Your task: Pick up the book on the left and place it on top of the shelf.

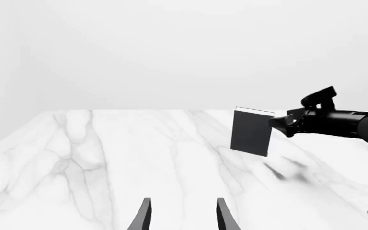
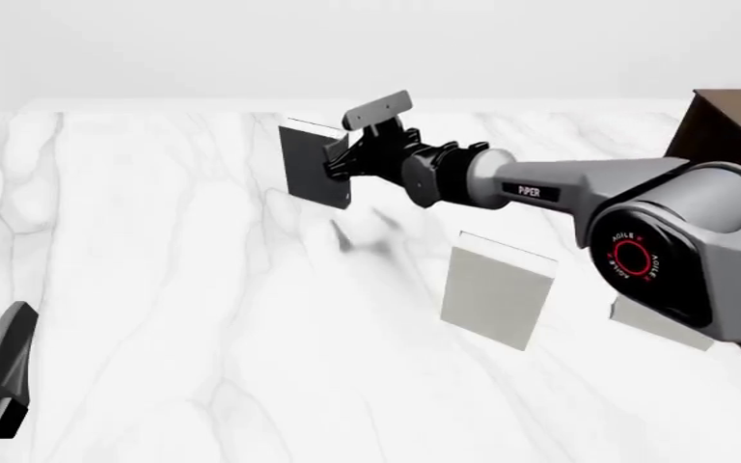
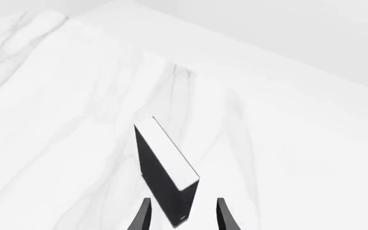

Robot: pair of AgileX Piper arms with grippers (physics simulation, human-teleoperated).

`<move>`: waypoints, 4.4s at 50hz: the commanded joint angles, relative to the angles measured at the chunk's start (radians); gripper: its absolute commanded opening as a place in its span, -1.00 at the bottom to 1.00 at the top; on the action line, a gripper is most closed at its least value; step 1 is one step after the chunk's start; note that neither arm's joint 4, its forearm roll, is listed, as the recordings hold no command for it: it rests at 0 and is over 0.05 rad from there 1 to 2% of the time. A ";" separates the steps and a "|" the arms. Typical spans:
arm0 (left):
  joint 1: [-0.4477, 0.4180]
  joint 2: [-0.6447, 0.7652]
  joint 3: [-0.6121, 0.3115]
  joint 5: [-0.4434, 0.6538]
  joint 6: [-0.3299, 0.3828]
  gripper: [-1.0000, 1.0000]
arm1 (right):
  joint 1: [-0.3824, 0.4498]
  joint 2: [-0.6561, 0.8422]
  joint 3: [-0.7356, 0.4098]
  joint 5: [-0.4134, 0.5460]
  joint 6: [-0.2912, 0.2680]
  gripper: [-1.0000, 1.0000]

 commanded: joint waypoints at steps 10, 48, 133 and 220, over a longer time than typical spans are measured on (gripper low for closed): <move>0.000 0.000 0.000 0.000 0.000 1.00 | -0.001 0.053 -0.052 0.013 0.006 1.00; 0.000 0.000 0.000 0.000 0.000 1.00 | 0.002 0.166 -0.174 0.050 0.017 1.00; 0.000 0.000 0.000 0.000 0.000 1.00 | -0.068 -0.235 0.196 -0.055 -0.006 -1.00; 0.000 0.000 0.000 0.000 0.000 1.00 | -0.193 -1.249 0.792 0.200 -0.224 -1.00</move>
